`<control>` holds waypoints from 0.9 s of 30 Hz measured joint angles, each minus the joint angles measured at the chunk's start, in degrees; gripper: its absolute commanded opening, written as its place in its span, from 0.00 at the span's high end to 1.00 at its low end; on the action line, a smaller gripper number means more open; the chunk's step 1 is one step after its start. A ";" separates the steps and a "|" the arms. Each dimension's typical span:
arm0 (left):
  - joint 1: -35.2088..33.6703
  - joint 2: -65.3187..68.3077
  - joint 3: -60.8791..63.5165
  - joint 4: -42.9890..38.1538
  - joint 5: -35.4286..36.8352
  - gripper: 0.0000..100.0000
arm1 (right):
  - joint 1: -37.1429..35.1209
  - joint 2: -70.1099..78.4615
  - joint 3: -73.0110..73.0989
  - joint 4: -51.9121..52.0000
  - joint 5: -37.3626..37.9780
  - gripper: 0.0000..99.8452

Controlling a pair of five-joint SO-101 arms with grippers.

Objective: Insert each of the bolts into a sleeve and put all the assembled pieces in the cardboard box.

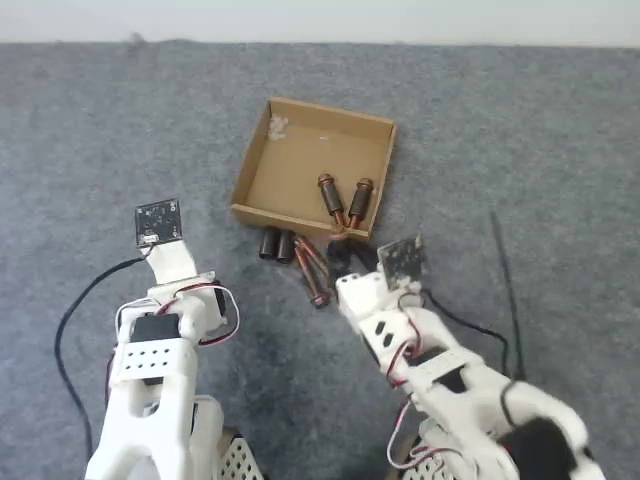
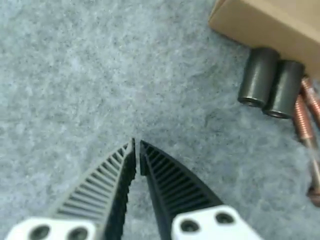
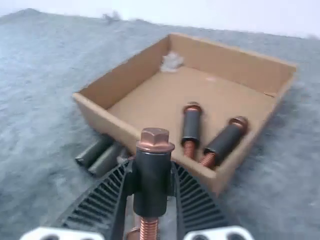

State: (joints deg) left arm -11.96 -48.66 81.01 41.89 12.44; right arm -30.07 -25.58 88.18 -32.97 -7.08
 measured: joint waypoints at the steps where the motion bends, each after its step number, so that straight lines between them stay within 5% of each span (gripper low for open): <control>1: 0.00 0.00 0.00 0.00 0.00 0.99 | 0.79 -2.11 -1.14 3.87 0.00 0.99; 11: 0.00 0.00 0.00 0.00 0.00 0.99 | 3.25 -8.88 -20.84 36.84 0.09 0.99; 27: 0.00 0.00 0.00 0.00 0.00 0.99 | 8.26 29.10 -54.95 39.30 0.09 0.99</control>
State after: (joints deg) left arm -11.96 -48.66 81.01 41.89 12.44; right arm -21.80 3.52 33.23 6.33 -6.99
